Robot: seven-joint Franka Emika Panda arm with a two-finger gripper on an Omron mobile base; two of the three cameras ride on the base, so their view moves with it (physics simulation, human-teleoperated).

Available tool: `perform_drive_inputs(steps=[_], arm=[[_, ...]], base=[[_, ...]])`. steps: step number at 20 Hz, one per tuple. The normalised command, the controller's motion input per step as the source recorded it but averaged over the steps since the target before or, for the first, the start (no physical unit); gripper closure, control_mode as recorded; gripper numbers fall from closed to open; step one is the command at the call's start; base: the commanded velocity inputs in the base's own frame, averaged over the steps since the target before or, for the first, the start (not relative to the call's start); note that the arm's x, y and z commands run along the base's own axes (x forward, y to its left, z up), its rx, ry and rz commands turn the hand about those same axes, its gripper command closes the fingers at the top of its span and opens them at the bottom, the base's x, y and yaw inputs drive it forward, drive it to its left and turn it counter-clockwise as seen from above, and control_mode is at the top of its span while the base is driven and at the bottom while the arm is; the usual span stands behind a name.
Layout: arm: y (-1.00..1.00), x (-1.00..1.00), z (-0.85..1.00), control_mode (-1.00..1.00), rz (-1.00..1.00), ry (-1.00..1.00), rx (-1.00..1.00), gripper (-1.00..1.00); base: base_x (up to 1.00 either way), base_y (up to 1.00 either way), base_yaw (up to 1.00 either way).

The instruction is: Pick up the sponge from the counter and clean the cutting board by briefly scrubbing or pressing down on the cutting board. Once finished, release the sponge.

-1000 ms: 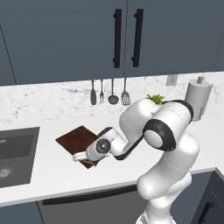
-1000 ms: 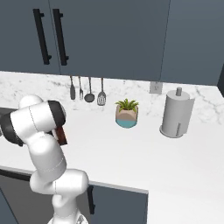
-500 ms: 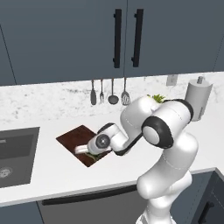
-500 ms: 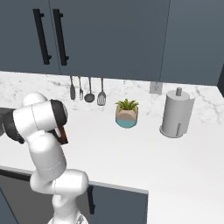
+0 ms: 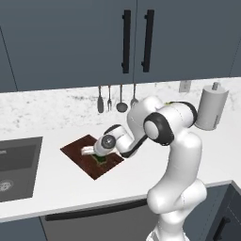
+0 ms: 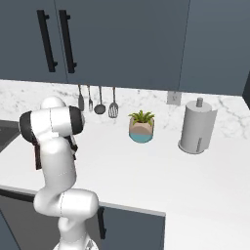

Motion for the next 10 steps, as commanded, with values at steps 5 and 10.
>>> perform_drive_inputs(steps=[5, 10], arm=[[-0.01, 0.7, -0.48, -1.0, 0.0, -0.15, 0.0, 1.0], [0.0, 0.77, -0.44, -1.0, -0.02, -0.12, 0.0, 1.0]], base=[[0.0, 0.0, 0.0], [0.0, 0.0, 0.0]])
